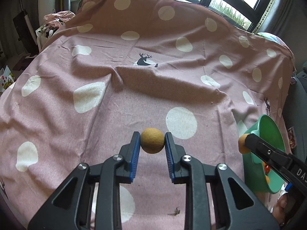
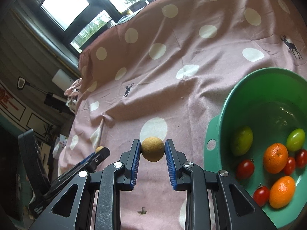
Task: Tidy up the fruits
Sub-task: 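Carry both tan fruits into the green bowl and open both grippers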
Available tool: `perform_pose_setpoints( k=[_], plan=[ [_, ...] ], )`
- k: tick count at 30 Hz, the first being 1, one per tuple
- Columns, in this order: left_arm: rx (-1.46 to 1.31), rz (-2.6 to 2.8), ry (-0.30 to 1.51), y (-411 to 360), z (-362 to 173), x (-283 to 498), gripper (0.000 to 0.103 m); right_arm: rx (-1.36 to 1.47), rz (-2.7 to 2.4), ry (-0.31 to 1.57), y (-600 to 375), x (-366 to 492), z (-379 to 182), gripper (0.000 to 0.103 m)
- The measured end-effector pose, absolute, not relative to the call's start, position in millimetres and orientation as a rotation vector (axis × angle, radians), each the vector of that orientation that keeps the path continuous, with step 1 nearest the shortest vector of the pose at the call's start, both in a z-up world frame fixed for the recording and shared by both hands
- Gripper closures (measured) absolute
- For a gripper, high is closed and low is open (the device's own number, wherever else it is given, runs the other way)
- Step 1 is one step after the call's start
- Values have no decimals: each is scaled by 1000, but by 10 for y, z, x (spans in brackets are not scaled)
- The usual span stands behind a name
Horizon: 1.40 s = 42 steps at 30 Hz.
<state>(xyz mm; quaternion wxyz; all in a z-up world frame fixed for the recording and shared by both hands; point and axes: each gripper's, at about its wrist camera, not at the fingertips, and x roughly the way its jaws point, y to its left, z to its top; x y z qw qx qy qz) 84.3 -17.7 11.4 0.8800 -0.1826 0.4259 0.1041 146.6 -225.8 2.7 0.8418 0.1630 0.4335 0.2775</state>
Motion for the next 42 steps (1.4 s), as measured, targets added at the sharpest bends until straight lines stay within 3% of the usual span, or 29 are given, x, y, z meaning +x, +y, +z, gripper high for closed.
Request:
perform_pose_setpoints(
  k=[22,42],
  plan=[
    [-353,129,768,-624,718,410,78,353,595,797,-2522,1194,352,75],
    [-277,-56,752,-1396,802,776,78,399,384,682,-3176,1190,526,75]
  ],
)
